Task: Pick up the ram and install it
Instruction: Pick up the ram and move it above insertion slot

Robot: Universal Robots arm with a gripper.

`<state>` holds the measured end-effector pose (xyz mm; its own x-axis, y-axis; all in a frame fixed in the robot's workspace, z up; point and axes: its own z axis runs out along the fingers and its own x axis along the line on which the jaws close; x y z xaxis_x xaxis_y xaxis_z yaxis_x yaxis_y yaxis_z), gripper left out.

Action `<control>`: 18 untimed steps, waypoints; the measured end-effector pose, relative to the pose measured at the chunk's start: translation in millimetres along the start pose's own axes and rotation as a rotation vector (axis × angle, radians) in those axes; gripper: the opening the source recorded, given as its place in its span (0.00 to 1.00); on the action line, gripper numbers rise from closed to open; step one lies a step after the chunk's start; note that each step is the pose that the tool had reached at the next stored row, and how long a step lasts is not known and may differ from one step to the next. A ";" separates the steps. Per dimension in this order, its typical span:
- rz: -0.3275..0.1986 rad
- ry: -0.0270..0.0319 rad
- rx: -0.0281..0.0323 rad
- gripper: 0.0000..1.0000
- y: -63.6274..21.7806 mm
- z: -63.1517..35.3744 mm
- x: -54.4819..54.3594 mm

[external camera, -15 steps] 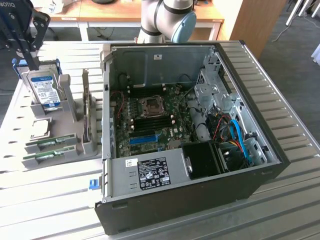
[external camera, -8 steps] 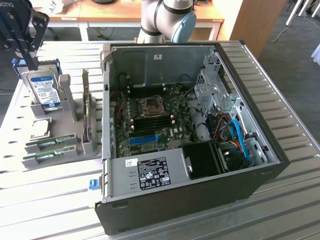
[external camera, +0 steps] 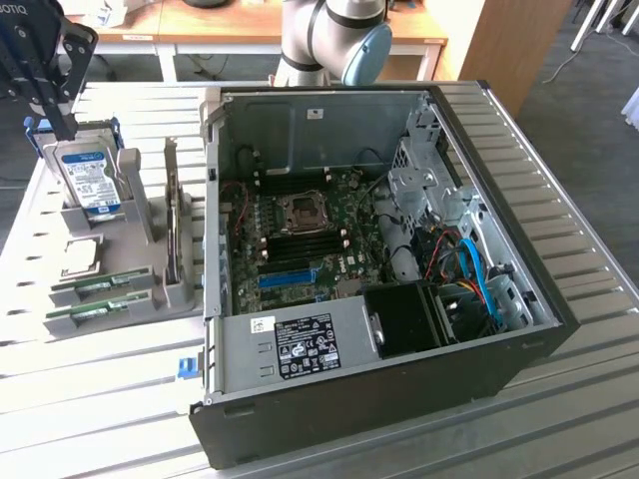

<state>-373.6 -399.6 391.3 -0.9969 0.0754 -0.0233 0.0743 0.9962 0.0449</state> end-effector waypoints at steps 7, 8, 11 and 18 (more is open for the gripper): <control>0.000 -0.0001 0.0000 0.11 0.0 0.0 0.0; -0.002 0.0000 0.0000 0.11 0.0 0.0 0.0; -0.014 0.0006 -0.0003 0.11 0.0 0.0 0.1; -0.078 0.0036 -0.0018 0.11 0.0 0.0 0.1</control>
<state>-373.7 -399.6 391.3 -0.9997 -0.0025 -0.0233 -0.0035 0.9990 0.0448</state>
